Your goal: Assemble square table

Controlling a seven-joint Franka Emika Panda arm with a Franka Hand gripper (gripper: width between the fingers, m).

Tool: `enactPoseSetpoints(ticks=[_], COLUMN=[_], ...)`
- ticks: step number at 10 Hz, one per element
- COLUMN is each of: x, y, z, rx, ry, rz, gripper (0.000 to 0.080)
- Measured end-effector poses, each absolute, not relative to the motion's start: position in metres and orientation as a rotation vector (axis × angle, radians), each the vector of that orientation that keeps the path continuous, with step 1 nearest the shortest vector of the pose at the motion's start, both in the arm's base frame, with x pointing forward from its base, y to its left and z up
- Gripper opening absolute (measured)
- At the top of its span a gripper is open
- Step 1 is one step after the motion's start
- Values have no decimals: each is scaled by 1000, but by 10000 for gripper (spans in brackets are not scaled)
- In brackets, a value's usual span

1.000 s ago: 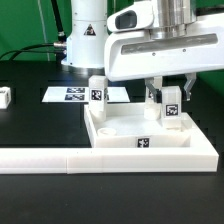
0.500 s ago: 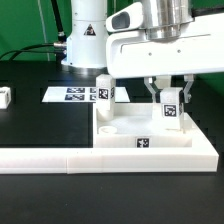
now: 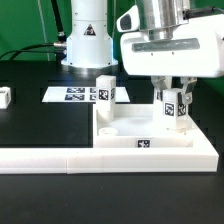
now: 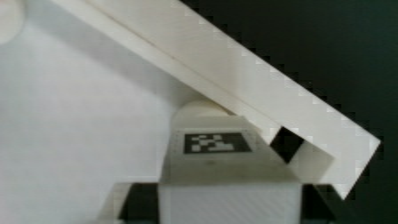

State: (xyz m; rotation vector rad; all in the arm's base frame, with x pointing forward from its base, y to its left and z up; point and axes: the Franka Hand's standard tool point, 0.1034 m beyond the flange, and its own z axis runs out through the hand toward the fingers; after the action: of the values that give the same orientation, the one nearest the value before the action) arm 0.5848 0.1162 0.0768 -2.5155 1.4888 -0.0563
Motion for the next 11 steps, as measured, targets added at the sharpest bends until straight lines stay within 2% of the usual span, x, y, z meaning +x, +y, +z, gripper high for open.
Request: enactPoseSetpoints(ticks=[3,4,5,6,7,11], x=[585,584,584,585,585,583], y=[117,117,120,121,120,123], z=[77,76,77,77,76,76], rx=[-2474,-2508,-2552,-2604,-2671,-2858], ry=[1546,1496,1432,1337,1200,736], rz=[-44,-42,-19,-24,-40,-91], gripper=[294,366,550,550,629,649])
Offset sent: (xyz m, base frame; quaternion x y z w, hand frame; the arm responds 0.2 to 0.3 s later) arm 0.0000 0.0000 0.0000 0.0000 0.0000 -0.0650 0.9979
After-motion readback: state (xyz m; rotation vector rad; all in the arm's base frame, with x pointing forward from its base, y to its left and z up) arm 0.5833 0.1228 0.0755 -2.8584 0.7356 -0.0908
